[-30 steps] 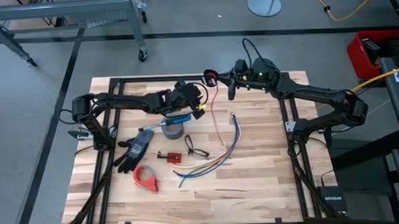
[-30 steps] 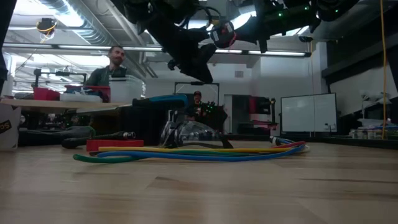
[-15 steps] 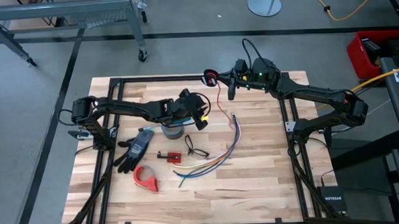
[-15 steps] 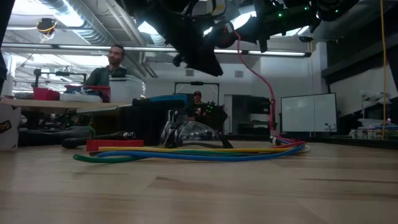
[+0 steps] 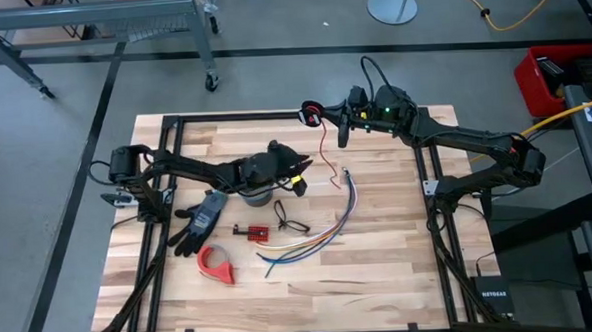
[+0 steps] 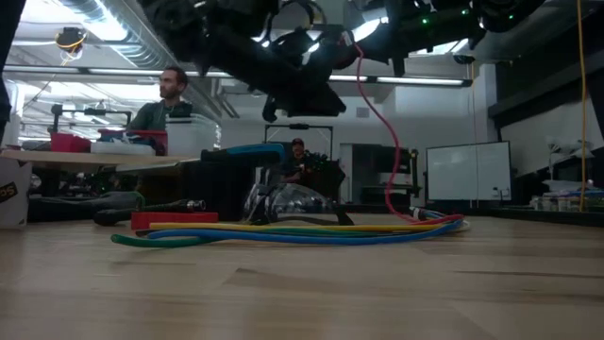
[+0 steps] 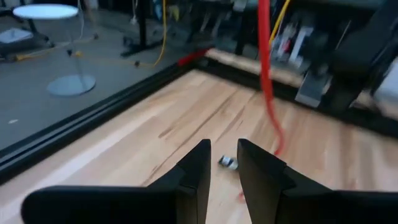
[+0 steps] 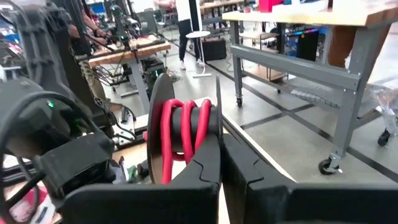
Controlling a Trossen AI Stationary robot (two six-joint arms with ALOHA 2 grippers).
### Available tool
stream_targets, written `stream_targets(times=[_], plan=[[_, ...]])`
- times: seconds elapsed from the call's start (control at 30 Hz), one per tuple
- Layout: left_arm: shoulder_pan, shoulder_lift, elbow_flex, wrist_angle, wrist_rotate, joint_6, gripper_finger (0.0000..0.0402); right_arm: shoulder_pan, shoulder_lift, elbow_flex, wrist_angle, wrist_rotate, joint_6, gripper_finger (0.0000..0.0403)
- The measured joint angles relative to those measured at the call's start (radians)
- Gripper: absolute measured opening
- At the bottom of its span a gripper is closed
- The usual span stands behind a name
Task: Coil cords
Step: Coil the red wire on the spool
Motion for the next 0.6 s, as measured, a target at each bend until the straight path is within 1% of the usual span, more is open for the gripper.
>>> stream_targets(times=[0.17,0.3,0.4,0.6], plan=[[0.000,0.017,-0.071,0.210,0.058,-0.030,0.0072,0.000,0.000,0.000,0.039,-0.049,0.000,0.0001],[0.000,0.064,-0.075,0.287,0.071,-0.034,0.0072,0.001,0.000,0.000,0.061,-0.052,0.000,0.0001],[0.000,0.098,-0.073,0.376,0.093,-0.033,0.0072,0.001,0.000,0.000,0.074,-0.052,0.000,0.0001],[0.000,0.141,-0.071,0.471,0.094,0.027,0.0072,0.001,0.000,0.000,0.074,-0.070,0.002,0.0001]])
